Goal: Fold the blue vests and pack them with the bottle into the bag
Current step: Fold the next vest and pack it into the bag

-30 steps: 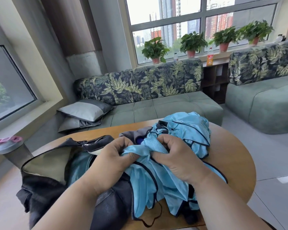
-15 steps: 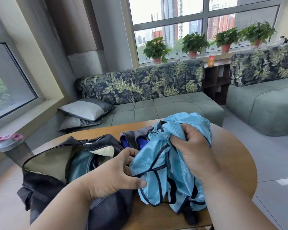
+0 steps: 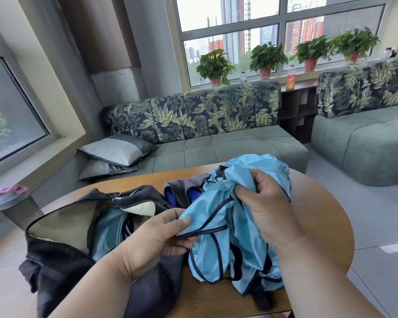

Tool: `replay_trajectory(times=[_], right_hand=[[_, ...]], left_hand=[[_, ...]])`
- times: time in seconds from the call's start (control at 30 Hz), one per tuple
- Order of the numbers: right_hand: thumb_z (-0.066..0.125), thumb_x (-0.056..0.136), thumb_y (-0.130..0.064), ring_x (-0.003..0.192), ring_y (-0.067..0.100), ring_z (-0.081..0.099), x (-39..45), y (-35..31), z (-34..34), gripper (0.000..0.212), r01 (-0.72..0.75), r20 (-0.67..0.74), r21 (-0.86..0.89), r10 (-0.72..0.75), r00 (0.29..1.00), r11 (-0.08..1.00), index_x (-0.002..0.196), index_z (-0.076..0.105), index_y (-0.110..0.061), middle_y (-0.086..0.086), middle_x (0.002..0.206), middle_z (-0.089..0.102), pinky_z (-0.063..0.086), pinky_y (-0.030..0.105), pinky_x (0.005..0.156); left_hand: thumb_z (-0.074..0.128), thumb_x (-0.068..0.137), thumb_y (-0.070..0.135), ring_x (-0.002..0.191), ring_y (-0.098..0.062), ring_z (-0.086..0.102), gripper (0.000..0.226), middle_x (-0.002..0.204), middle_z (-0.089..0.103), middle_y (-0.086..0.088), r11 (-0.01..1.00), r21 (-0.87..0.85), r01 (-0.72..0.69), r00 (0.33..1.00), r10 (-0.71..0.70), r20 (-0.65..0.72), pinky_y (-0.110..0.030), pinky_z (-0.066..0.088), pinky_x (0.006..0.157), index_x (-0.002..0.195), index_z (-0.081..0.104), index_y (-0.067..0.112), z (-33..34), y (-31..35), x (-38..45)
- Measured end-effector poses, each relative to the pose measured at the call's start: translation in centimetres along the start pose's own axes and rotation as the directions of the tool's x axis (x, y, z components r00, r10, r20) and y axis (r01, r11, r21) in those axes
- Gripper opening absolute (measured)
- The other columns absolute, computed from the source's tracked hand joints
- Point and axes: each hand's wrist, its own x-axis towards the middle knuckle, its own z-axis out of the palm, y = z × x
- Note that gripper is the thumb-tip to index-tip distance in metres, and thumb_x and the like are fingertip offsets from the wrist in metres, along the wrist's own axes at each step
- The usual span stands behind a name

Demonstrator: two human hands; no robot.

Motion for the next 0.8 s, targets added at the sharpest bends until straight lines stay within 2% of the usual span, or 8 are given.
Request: replay_trajectory(times=[0.13,0.2,0.3,0.4,0.47,0.53,0.67,0.8], right_hand=[[0.070,0.091,-0.011,0.097,0.031,0.071,0.0,0.3,-0.7,0.014,-0.052,0.122,-0.100,0.064,0.990,0.994,0.104,0.074,-0.014,0.017,0.107,0.076,0.057,0.053,0.093],[0.069,0.084,-0.026,0.090,0.027,0.061,0.1,0.4,-0.8,0.031,-0.061,0.172,-0.121,0.082,0.982,0.991,0.105,0.068,-0.004,0.024,0.099,0.068,0.049,0.047,0.087],[0.069,0.077,-0.042,0.084,0.021,0.046,0.5,0.7,-1.0,0.053,-0.035,0.072,-0.172,0.048,0.996,0.984,0.103,0.058,0.003,0.010,0.087,0.054,0.037,0.040,0.082],[0.068,0.082,-0.042,0.074,0.021,0.038,0.5,0.8,-0.7,0.045,0.007,0.028,-0.231,0.000,1.000,0.973,0.097,0.058,-0.001,0.007,0.079,0.046,0.035,0.040,0.071],[0.071,0.082,-0.042,0.074,0.023,0.048,0.2,0.8,0.0,0.037,0.007,0.090,-0.221,0.013,0.996,0.975,0.098,0.065,-0.009,0.014,0.081,0.058,0.045,0.051,0.073],[0.076,0.081,-0.043,0.085,0.031,0.066,-0.1,1.4,0.7,0.031,-0.013,0.186,-0.221,0.055,0.981,0.975,0.099,0.070,-0.018,0.018,0.097,0.072,0.054,0.058,0.089],[0.082,0.083,-0.046,0.101,0.029,0.076,-0.7,1.9,1.7,0.032,-0.121,0.291,-0.234,0.188,0.938,0.965,0.103,0.075,-0.022,0.006,0.105,0.079,0.059,0.051,0.096],[0.082,0.091,-0.031,0.081,0.019,0.067,-0.6,2.0,1.6,0.017,-0.141,0.270,-0.223,0.200,0.942,0.965,0.091,0.076,-0.015,0.004,0.088,0.074,0.054,0.043,0.082]], left_hand=[[0.074,0.094,0.023,0.079,-0.011,0.066,0.018,0.096,0.074,-0.005,0.997,0.034,-0.063,0.996,0.065,-0.063,-0.019,0.053,0.064,0.110,0.070,0.015,0.3,-0.3,0.2],[0.079,0.089,0.014,0.079,-0.012,0.065,0.026,0.097,0.074,-0.008,0.992,0.002,-0.125,0.988,0.125,-0.091,-0.018,0.051,0.061,0.113,0.069,0.013,0.1,-0.3,0.4],[0.070,0.090,-0.004,0.073,-0.015,0.071,0.035,0.097,0.074,-0.014,0.977,-0.110,-0.184,0.978,0.172,-0.116,-0.019,0.054,0.059,0.122,0.064,0.007,0.0,0.2,0.2],[0.081,0.082,0.000,0.085,-0.023,0.071,0.042,0.104,0.076,-0.017,0.968,-0.128,-0.215,0.974,0.203,-0.102,-0.030,0.058,0.071,0.118,0.073,0.020,-0.3,0.7,-0.1],[0.078,0.078,0.009,0.088,-0.026,0.070,0.037,0.106,0.075,-0.019,0.960,-0.160,-0.229,0.971,0.215,-0.102,-0.034,0.056,0.077,0.111,0.078,0.028,-0.3,0.9,-0.2],[0.076,0.078,0.006,0.087,-0.026,0.074,0.038,0.107,0.076,-0.020,0.951,-0.202,-0.235,0.971,0.223,-0.083,-0.031,0.062,0.074,0.111,0.079,0.026,0.0,1.2,-0.3],[0.074,0.083,-0.009,0.089,-0.029,0.077,0.042,0.112,0.075,-0.025,0.939,-0.260,-0.223,0.973,0.230,-0.003,-0.030,0.062,0.071,0.120,0.075,0.011,0.6,1.4,-0.6],[0.072,0.082,-0.005,0.101,-0.033,0.075,0.047,0.122,0.072,-0.028,0.948,-0.220,-0.229,0.964,0.253,0.084,-0.033,0.062,0.081,0.124,0.074,0.013,0.4,1.0,-0.4]])
